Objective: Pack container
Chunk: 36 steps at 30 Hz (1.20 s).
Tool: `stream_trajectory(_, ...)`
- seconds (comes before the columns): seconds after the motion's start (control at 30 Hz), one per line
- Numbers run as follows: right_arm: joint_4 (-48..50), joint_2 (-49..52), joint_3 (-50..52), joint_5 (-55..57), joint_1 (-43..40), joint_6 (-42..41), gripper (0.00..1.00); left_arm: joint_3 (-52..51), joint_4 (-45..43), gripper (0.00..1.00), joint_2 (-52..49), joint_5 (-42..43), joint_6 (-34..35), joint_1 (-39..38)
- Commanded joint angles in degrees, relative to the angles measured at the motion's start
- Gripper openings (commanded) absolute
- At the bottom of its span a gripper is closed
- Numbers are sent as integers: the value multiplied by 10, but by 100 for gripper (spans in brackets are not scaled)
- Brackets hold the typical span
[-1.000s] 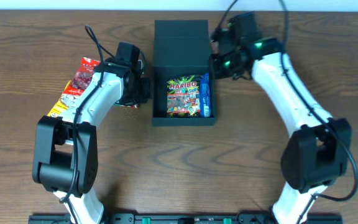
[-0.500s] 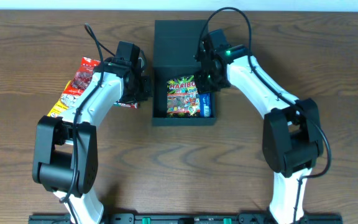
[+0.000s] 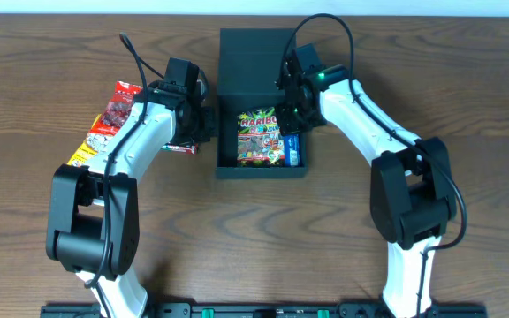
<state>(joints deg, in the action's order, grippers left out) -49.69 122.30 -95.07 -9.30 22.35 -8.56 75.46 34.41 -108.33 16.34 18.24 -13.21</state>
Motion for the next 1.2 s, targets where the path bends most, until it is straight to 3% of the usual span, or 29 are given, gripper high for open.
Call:
stream_trajectory(0.0,-1,11,0,3,18,-6,1,8,-2,6,1,-2,7,1)
stream_trajectory(0.53,-10,38,-4,3,41,-6,1,8,-2,6,1,-2,7,1)
stream_trajectory(0.7,-87,35,-97,8,38,14,1,14,-5,6,5,-3,4,2)
stream_trajectory(0.87,-139,10,-221,65,31,20,1,41,12,6,30,-100,0,3)
stream_trajectory(1.03,-144,-28,-280,70,11,33,1,50,22,6,70,-224,-8,17)
stream_trajectory(1.17,-140,-59,-282,70,-17,33,1,49,23,6,75,-229,-73,54)
